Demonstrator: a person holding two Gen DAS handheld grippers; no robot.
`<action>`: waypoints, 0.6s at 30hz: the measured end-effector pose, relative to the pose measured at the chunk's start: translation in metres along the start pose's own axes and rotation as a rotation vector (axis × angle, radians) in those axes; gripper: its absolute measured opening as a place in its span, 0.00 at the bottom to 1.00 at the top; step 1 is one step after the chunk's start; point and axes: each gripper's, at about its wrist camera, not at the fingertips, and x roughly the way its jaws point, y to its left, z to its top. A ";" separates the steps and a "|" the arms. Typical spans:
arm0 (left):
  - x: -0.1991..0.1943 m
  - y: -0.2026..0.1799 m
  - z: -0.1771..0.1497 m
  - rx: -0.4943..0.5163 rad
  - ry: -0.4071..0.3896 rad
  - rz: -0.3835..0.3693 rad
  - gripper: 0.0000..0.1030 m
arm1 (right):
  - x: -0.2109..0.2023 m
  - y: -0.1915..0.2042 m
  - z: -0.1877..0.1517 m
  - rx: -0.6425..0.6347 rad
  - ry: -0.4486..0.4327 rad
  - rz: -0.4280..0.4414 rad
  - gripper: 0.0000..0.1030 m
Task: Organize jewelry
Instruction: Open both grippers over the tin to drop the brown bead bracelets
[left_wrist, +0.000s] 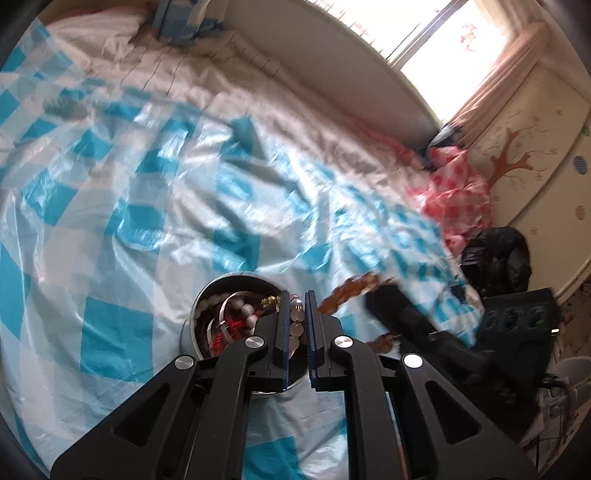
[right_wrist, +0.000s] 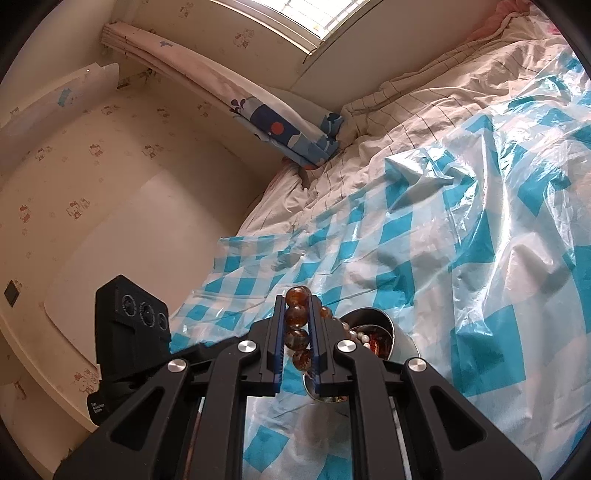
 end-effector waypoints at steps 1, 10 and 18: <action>0.005 0.003 -0.001 -0.009 0.018 0.023 0.07 | 0.002 0.000 0.000 -0.003 0.003 -0.004 0.12; -0.005 0.017 0.003 -0.053 -0.006 0.139 0.41 | 0.016 -0.001 -0.003 -0.024 0.035 -0.051 0.12; -0.034 0.041 0.014 -0.187 -0.098 0.138 0.51 | 0.038 0.007 -0.010 -0.101 0.092 -0.108 0.13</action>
